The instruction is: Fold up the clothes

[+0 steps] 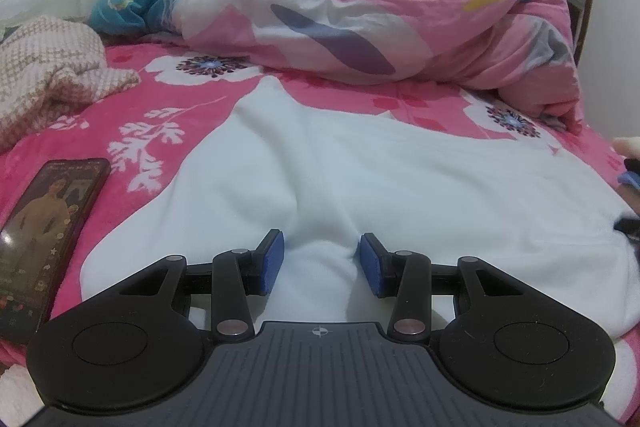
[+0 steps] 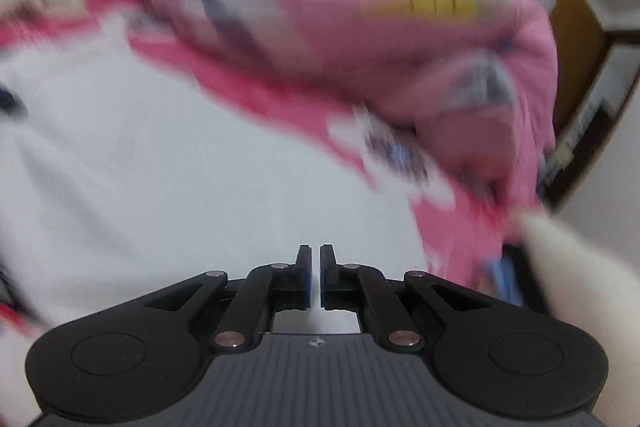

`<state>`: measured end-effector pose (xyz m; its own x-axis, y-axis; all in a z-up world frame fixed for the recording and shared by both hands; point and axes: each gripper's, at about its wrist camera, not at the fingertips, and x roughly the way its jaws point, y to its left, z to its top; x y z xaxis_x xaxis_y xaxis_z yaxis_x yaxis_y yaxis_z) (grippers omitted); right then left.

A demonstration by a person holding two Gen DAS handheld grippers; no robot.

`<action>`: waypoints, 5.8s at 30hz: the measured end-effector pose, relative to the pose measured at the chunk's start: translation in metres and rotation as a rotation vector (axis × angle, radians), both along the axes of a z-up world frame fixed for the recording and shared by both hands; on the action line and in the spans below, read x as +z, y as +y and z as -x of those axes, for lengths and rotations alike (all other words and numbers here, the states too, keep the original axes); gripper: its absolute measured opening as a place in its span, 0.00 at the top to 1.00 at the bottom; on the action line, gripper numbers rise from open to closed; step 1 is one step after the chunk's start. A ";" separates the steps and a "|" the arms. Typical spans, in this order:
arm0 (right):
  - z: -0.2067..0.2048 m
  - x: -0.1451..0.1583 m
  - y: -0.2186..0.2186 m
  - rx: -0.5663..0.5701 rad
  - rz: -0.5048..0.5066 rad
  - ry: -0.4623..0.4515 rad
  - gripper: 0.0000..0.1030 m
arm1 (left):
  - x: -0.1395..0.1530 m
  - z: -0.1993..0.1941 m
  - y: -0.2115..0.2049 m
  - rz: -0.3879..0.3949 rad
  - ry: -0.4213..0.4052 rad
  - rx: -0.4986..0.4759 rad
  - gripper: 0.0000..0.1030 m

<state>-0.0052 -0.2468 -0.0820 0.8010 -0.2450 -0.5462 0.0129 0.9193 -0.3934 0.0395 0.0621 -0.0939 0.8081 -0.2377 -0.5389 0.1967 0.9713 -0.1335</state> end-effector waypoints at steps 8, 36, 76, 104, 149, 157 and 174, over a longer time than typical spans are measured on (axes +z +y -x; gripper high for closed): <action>0.004 0.034 -0.024 -0.118 -0.079 -0.039 0.92 | 0.003 0.006 0.004 0.012 -0.025 0.011 0.59; -0.169 0.025 0.210 0.414 -0.665 0.383 0.93 | -0.009 0.025 0.090 0.105 -0.011 0.123 0.62; -0.047 0.092 0.089 0.343 -0.997 0.165 0.84 | 0.019 0.056 0.089 0.166 0.002 0.150 0.51; 0.022 -0.025 0.340 1.090 0.204 0.013 0.70 | 0.012 0.071 0.169 0.508 0.116 0.259 0.50; -0.009 0.059 0.135 0.468 -0.812 -0.216 0.88 | 0.053 -0.146 0.021 0.697 0.500 0.013 0.84; 0.040 0.069 0.054 0.281 -0.760 -0.393 0.88 | 0.090 -0.129 -0.124 0.461 0.451 -0.194 0.84; 0.129 -0.034 -0.113 -0.229 -1.157 -0.360 0.88 | 0.050 -0.065 -0.268 0.222 0.421 -0.562 0.54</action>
<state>-0.1342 -0.3597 -0.1160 0.9530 0.0811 -0.2918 0.1589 0.6864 0.7096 0.1042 -0.2064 -0.0435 0.2674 -0.6951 -0.6673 0.5460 0.6799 -0.4895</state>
